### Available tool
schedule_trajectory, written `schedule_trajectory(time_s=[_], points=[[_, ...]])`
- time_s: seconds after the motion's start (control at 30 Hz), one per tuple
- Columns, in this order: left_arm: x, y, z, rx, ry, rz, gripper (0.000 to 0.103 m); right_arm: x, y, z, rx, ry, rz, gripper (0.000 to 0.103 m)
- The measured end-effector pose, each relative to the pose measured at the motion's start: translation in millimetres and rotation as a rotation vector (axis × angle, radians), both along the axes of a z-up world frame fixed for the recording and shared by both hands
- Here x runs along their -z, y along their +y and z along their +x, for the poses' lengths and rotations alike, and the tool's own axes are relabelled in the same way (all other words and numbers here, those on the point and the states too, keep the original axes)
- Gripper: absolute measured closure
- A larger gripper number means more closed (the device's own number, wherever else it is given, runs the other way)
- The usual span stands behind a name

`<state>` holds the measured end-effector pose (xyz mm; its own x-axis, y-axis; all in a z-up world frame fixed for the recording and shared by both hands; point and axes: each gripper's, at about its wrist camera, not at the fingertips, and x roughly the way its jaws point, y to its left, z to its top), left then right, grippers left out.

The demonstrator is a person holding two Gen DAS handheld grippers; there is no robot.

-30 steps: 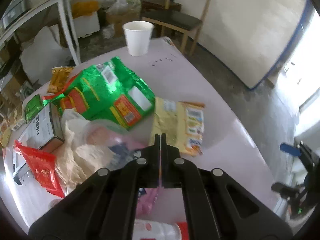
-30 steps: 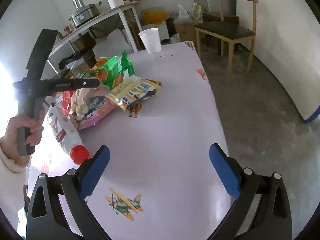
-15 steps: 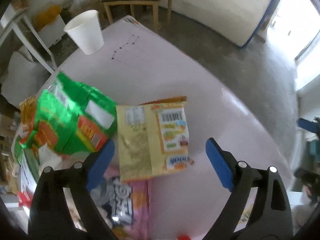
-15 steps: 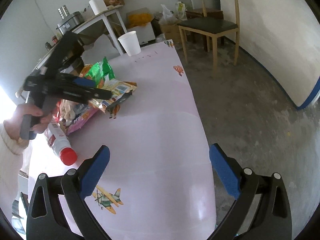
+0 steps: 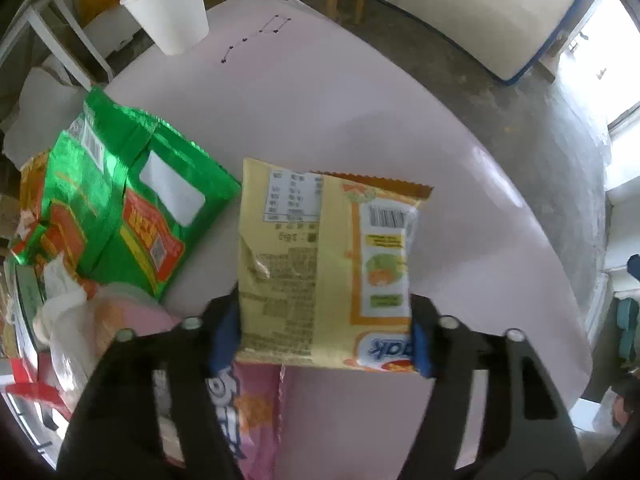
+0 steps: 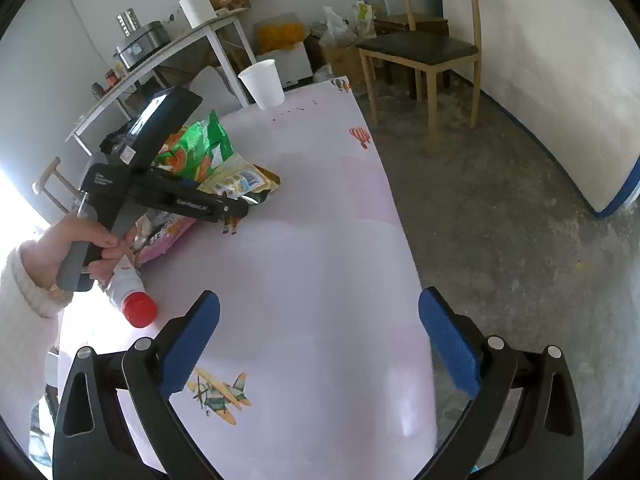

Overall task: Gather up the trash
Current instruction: 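Lift the yellow snack bag off the table with the left gripper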

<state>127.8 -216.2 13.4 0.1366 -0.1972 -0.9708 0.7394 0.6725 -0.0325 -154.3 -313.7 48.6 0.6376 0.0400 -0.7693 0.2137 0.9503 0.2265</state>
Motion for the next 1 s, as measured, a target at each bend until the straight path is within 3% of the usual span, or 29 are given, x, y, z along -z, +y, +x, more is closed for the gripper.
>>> schedule_trajectory(time_s=[0.27, 0.37, 0.6, 0.7, 0.8, 1.0], points=[[-15, 16, -29, 0.000, 0.006, -0.038, 0.048, -15, 10, -19, -0.012, -0.025, -0.020, 0.006], [-40, 25, -34, -0.023, 0.013, -0.119, 0.048, -24, 14, -28, -0.019, -0.040, -0.036, 0.006], [-130, 71, -44, -0.081, -0.019, -0.383, 0.048, -32, 24, -33, -0.058, -0.059, -0.032, 0.006], [-175, 116, -47, -0.120, -0.076, -0.492, 0.048, -33, 31, -20, -0.097, -0.051, -0.029, 0.006], [-202, 157, -53, -0.163, -0.149, -0.534, 0.048, -33, 45, 6, -0.163, -0.037, -0.046, 0.006], [-209, 248, -69, -0.289, -0.221, -0.576, 0.048, -28, 78, 68, -0.321, -0.030, -0.044, 0.006]])
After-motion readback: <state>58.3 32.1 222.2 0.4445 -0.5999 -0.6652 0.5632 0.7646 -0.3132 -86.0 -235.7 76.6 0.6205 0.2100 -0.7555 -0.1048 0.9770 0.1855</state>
